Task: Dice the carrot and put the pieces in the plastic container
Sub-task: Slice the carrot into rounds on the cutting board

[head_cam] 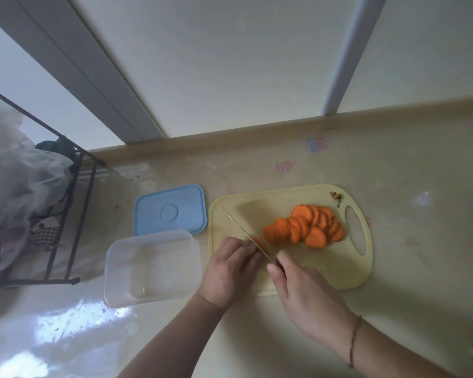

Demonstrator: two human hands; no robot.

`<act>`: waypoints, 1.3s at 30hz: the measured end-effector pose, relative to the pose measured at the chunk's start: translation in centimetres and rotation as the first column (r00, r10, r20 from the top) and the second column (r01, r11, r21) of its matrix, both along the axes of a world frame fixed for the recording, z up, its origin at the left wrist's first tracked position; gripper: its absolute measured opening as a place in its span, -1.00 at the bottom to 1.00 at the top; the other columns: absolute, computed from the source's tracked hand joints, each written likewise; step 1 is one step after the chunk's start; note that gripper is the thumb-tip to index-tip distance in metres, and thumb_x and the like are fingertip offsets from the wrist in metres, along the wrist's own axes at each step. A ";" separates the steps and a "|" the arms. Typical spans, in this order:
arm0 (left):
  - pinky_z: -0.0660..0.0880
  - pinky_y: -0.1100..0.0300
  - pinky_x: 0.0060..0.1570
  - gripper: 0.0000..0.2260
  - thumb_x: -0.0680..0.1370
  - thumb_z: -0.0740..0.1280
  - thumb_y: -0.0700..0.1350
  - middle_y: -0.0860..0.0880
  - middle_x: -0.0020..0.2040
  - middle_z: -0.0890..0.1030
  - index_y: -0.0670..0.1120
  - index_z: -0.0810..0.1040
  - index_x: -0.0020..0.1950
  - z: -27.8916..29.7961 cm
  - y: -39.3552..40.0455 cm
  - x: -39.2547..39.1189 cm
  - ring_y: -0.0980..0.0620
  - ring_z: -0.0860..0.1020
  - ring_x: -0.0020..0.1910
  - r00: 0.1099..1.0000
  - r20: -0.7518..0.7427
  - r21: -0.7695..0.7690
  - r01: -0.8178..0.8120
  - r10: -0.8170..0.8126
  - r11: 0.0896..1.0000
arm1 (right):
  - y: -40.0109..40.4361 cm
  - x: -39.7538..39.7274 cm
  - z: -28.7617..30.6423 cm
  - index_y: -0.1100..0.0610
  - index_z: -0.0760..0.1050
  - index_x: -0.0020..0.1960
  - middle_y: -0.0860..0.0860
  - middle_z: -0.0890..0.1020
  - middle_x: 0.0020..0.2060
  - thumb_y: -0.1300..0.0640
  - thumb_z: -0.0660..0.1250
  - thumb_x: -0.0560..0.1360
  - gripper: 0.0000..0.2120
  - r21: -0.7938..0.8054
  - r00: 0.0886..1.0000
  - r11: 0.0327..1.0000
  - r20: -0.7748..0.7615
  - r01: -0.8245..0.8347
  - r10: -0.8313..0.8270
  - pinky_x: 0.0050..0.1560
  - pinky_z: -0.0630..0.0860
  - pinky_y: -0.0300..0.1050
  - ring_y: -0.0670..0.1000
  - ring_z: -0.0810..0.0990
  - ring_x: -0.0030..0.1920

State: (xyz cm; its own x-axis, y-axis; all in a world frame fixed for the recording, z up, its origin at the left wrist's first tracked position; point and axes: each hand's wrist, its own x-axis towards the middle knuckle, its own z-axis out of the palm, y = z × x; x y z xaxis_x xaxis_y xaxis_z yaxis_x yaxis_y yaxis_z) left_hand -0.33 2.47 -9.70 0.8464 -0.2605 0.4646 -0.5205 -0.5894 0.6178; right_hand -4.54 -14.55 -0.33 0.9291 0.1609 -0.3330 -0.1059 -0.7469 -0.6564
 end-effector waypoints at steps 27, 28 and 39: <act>0.52 0.26 -0.02 -0.84 0.46 0.52 -0.21 0.02 -0.03 0.62 -0.11 0.67 0.02 0.3 -0.3 -1.7 0.03 0.59 -0.05 0.981 -0.130 0.030 -0.144 0.147 0.989 | -1.6 -0.7 -0.2 0.08 0.29 -0.19 0.08 0.45 -0.40 -0.17 0.05 0.58 -0.65 0.194 0.985 0.966 -0.046 0.173 -0.167 -0.31 0.32 -0.02 0.02 0.39 -0.40; 0.52 0.26 -0.04 -0.85 0.47 0.52 -0.19 0.03 -0.04 0.62 -0.09 0.65 0.01 0.4 -0.2 -1.7 0.04 0.59 -0.06 0.980 -0.134 0.032 -0.145 0.148 0.989 | -1.8 -1.0 0.1 0.08 0.29 -0.18 0.06 0.45 -0.39 -0.19 0.03 0.56 -0.65 0.194 0.989 0.969 -0.038 0.151 -0.146 -0.32 0.31 -0.04 0.02 0.39 -0.41; 0.54 0.19 -0.20 -0.81 0.49 0.45 -0.05 -0.01 -0.14 0.63 -0.16 0.73 -0.05 0.0 0.0 -1.7 0.04 0.61 -0.19 0.975 -0.136 0.055 -0.171 0.177 0.984 | -1.9 -2.6 1.5 0.00 0.23 -0.16 -0.13 0.51 -0.36 -0.24 -0.02 0.56 -0.67 0.144 0.998 0.988 -0.032 0.061 -0.056 -0.27 0.29 -0.02 -0.03 0.41 -0.37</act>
State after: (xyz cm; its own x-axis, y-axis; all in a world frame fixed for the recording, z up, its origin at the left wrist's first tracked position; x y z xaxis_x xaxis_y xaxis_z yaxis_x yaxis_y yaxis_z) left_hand -2.06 2.52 -9.72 0.9361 -0.1207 0.3303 -0.3181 -0.6910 0.6491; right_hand -7.09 -16.44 1.14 0.9290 0.1549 -0.3361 -0.1664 -0.6364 -0.7532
